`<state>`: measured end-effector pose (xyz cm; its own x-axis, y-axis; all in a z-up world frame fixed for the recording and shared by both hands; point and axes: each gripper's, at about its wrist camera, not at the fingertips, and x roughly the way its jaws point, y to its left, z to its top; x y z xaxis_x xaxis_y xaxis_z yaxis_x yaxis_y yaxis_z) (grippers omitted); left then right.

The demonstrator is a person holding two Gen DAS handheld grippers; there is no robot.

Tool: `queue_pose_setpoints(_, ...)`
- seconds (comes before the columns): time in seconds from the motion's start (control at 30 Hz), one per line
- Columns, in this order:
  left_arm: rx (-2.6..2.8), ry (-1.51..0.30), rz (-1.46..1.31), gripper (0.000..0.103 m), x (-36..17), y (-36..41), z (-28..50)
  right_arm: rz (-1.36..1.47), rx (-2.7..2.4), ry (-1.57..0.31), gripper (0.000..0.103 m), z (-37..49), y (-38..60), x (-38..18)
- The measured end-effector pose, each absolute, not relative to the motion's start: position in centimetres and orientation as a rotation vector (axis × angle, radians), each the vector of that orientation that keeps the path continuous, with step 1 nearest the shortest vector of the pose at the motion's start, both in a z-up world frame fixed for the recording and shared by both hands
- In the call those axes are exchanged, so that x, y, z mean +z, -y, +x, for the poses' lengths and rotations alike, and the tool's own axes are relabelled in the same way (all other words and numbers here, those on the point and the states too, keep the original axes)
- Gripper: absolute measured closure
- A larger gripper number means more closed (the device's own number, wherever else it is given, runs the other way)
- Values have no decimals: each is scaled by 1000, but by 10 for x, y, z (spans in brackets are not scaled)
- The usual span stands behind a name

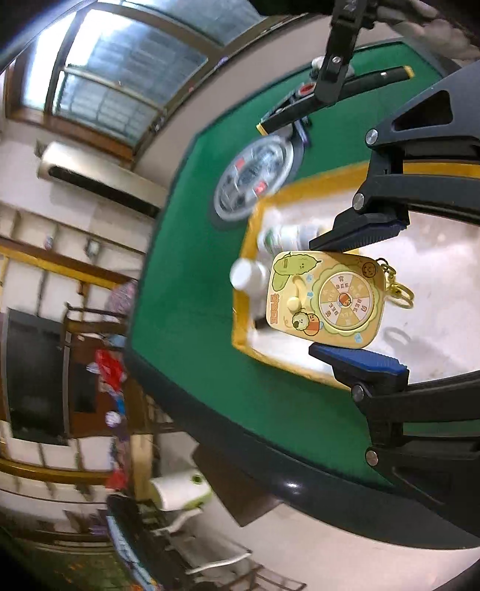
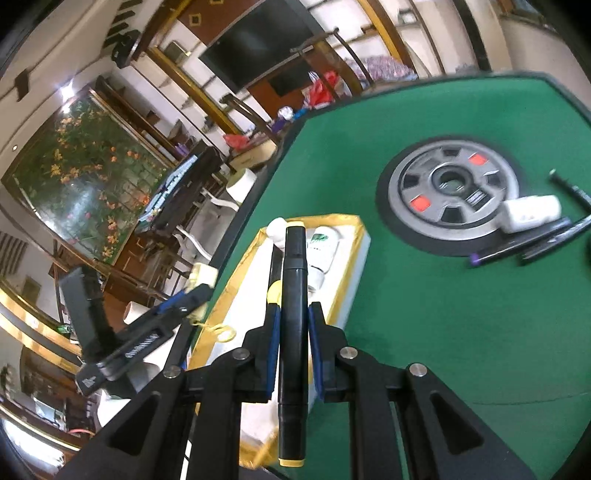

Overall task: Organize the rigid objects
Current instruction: 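Carry card and marker into the white tray and open both tools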

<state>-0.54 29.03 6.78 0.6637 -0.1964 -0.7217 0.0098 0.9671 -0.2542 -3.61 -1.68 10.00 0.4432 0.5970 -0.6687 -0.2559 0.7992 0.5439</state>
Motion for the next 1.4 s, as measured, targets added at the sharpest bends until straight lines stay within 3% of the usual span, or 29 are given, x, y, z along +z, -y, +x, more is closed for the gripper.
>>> queue_pose_setpoints(0.57,-64,-963,-173,50,25,-285,51,300,343,-1076,88,25,-54,44)
queue_pose_setpoints(0.7,-81,-960,-210,35,29,-289,46,253,304,-1066,88,27,-59,39)
queue_pose_setpoints(0.97,-104,-892,-291,33,57,-297,25,252,280,-1051,87,33,-54,33)
queue_pose_setpoints(1.07,-95,-864,-285,31,67,-296,13,266,296,-1026,81,29,-52,38)
queue_pose_setpoints(1.17,-100,-849,-263,29,72,-286,-3,252,298,-985,64,24,-47,48)
queue_pose_setpoints(1.4,-91,-798,-194,29,87,-254,-38,204,313,-872,59,-7,-25,77)
